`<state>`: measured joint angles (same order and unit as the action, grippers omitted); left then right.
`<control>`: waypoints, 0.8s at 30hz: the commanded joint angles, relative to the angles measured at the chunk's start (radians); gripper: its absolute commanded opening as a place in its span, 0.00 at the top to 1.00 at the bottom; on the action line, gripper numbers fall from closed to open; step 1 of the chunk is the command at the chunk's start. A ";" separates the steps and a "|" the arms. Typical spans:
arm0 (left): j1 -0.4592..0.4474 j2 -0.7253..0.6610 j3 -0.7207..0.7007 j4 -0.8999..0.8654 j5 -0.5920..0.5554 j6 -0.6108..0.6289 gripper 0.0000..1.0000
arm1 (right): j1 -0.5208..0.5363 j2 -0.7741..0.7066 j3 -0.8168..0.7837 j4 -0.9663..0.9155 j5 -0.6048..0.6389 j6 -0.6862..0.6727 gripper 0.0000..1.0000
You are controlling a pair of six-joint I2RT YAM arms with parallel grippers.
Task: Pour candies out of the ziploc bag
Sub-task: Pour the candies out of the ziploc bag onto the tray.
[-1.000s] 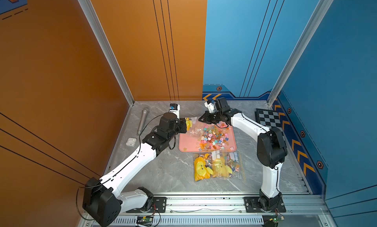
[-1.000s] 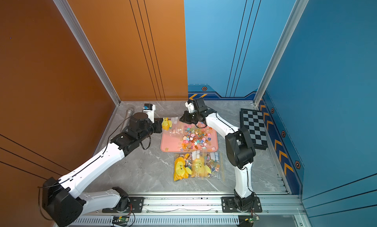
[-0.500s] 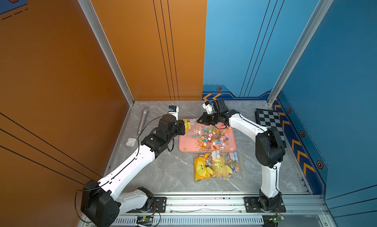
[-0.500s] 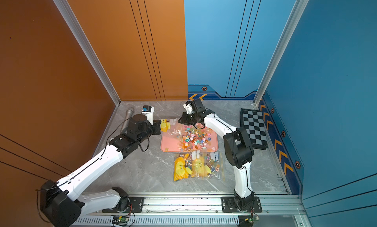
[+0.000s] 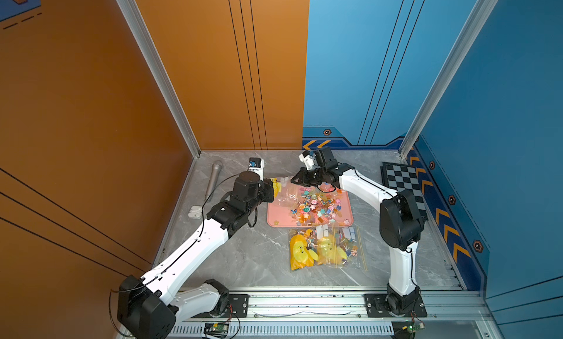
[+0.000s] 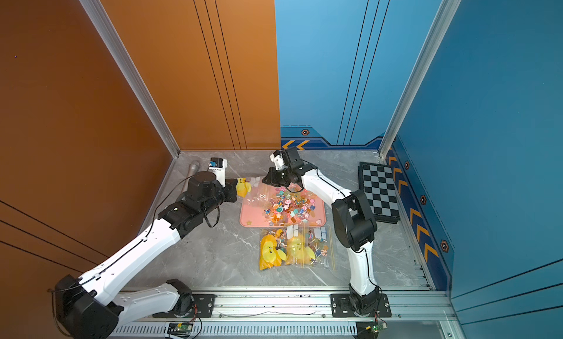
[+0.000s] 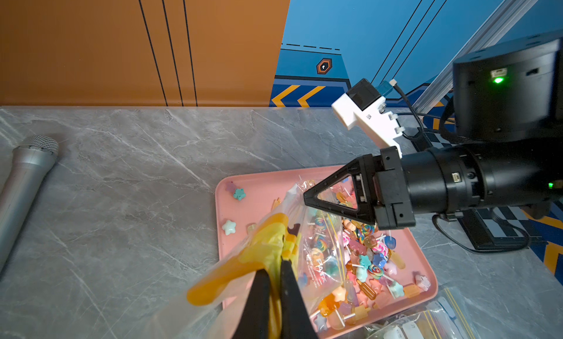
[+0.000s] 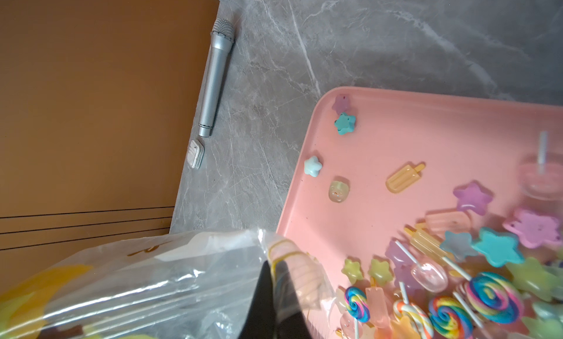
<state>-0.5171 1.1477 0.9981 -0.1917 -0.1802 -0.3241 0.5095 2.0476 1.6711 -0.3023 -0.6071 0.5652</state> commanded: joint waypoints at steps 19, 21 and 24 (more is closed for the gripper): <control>0.006 0.007 0.101 -0.127 -0.086 0.060 1.00 | -0.014 0.138 0.031 -0.050 0.033 0.031 1.00; -0.004 0.017 0.108 -0.136 -0.097 0.062 1.00 | -0.014 0.144 0.033 -0.049 0.029 0.033 1.00; -0.015 0.024 0.130 -0.160 -0.112 0.063 1.00 | -0.016 0.147 0.036 -0.049 0.027 0.033 1.00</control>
<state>-0.5251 1.1976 1.0492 -0.3489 -0.2184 -0.2798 0.5259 2.1513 1.7031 -0.2993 -0.6861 0.5850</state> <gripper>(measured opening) 0.086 0.047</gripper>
